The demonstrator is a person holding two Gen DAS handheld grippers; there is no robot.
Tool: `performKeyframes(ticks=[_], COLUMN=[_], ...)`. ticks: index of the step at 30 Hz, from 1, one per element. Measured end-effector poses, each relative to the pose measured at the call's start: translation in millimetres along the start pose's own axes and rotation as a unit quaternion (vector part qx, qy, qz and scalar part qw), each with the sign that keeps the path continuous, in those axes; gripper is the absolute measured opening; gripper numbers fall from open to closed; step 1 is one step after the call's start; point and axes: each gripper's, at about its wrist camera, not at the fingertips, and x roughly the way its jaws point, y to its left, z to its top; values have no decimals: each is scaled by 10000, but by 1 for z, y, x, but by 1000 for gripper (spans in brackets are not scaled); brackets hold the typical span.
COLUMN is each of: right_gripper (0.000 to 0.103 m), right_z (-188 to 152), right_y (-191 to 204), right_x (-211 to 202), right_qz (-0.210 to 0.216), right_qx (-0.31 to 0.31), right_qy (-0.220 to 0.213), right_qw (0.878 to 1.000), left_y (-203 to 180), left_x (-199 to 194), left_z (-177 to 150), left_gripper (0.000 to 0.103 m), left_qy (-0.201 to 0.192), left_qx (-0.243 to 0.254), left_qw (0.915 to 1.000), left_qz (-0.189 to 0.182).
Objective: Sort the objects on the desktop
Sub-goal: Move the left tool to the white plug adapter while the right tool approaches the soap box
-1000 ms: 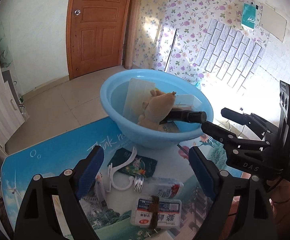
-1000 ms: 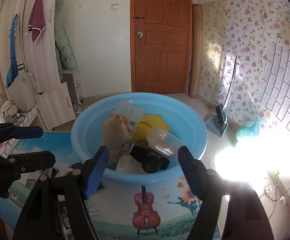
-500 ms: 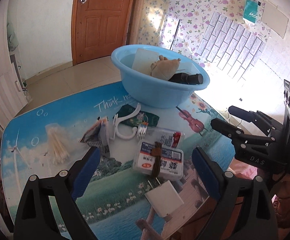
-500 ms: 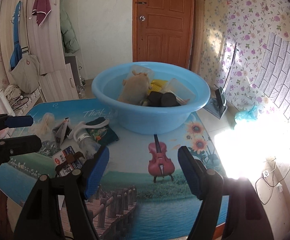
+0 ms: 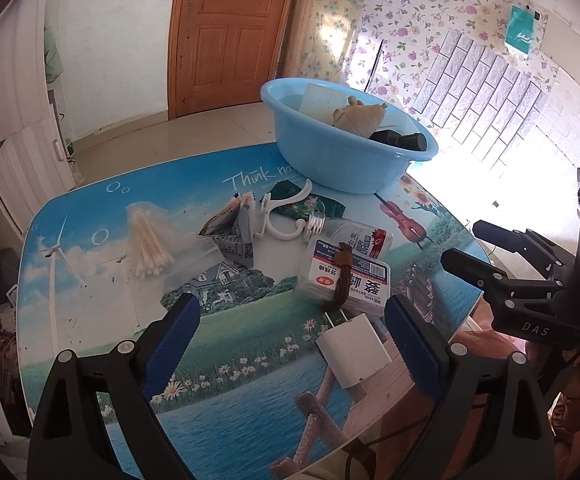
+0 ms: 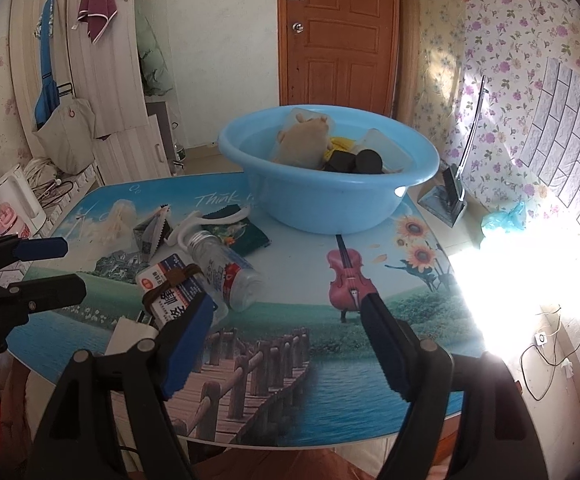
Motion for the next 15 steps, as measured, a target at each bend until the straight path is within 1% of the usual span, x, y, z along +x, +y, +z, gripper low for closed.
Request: performKeyframes(ticks=[2,3,5,8,10,11,15], right_gripper=[81,84,89,91,101,103,103], right_z=[-1,-1,-1,0,0,0,0], right_y=[2,3,3,4,4,5,12], right_x=[-2,-3,-4,-4,-4,-5,-7], right_qz=[27,26,23,106,182,172,293], right_qx=[-58,-83,-97,-102,-75,-73,-181], right_qy=[-25,-43,-56,-60,-55,-106,-215], right_qw=[10000,10000,9999,9999,9998,9998,9992], left_y=[0,0,-1,0,0,1,4], left_x=[-1,-1,-1,-2,-2,-2,-1], left_z=[-1,-2,-4,-6,-8,-9,-12], left_gripper=[94,94,98,99,99,99,99], left_qy=[-3,2,17,25,37,43,72], left_qx=[16,22,28,37,46,42,10], left_qw=[10000,10000,10000,10000,9999,9999,9999], left_qz=[41,59,80,89,109,115,130])
